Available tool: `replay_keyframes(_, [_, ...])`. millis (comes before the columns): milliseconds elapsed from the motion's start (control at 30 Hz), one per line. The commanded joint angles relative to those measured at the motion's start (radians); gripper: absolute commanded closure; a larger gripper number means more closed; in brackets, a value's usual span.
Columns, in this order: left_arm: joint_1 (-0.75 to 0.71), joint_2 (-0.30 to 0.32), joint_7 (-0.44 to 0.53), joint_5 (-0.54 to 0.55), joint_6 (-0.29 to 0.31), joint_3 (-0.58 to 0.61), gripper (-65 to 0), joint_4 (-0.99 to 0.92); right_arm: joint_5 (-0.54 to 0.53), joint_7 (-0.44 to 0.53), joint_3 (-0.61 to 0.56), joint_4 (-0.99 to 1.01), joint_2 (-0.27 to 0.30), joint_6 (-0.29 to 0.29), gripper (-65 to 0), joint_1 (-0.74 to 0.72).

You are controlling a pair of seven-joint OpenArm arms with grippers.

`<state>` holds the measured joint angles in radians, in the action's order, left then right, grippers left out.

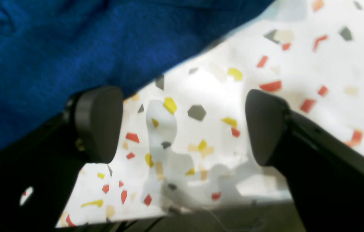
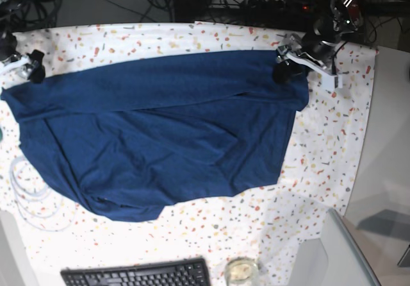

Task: Layout the t-shirt on the table in an organized manner, then fold the t-shirt properly
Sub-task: 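Regrasp the shirt edge with both grippers at its two ends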

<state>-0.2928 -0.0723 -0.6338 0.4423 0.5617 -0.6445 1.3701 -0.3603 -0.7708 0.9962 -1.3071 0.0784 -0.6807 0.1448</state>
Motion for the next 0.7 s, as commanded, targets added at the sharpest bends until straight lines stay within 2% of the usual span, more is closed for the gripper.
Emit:
replay_keyframes(0, [-0.01,-0.007,-0.047,-0.018,0.005,0.002,-24.8,-0.001,-0.01,0.021,0.017,0.013,0.03,-0.007,-58.7,-0.021])
replay_keyframes(100, [-0.013,-0.005,-0.047,-0.018,0.005,-0.001,-1.2,0.009,-0.01,0.029,0.039,0.131,0.074,-0.007,-58.4,-0.07])
replay_keyframes(333, [-0.019,0.013,-0.05,-0.018,0.005,-0.001,0.0,0.025,-0.01,0.047,0.057,0.372,0.168,-0.012,-58.1,-0.193])
replay_keyframes(400, [-0.023,0.015,-0.05,-0.018,0.005,-0.001,0.0,0.052,-0.01,0.092,0.053,0.4,0.168,-0.012,-53.9,-0.205])
replay_keyframes(433, [-0.032,0.016,-0.05,-0.018,0.005,-0.002,0.0,0.067,-0.01,0.104,0.053,0.407,0.168,-0.012,-49.5,-0.207])
replay_keyframes(500, [-0.035,0.016,-0.05,-0.018,0.005,-0.002,0.0,0.099,-0.01,0.106,0.051,0.409,0.168,-0.012,-36.9,-0.212])
replay_keyframes(567, [-0.042,0.016,-0.051,-0.023,0.002,-0.002,0.0,0.125,-0.01,0.104,0.051,0.401,0.165,-0.012,-18.5,-0.207])
replay_keyframes(600, [-0.046,0.016,-0.053,-0.023,0.002,-0.002,0.0,0.137,-0.01,0.095,0.057,0.4,0.163,-0.012,-7.2,-0.207])
replay_keyframes(633, [-0.047,0.018,-0.053,-0.023,0.002,-0.002,0.0,0.15,-0.01,0.076,0.059,0.398,0.165,-0.012,0.0,-0.207])
replay_keyframes(667, [-0.05,0.018,-0.053,-0.023,0.002,-0.002,0.0,0.162,-0.01,0.055,0.059,0.396,0.168,-0.012,0.0,-0.205])
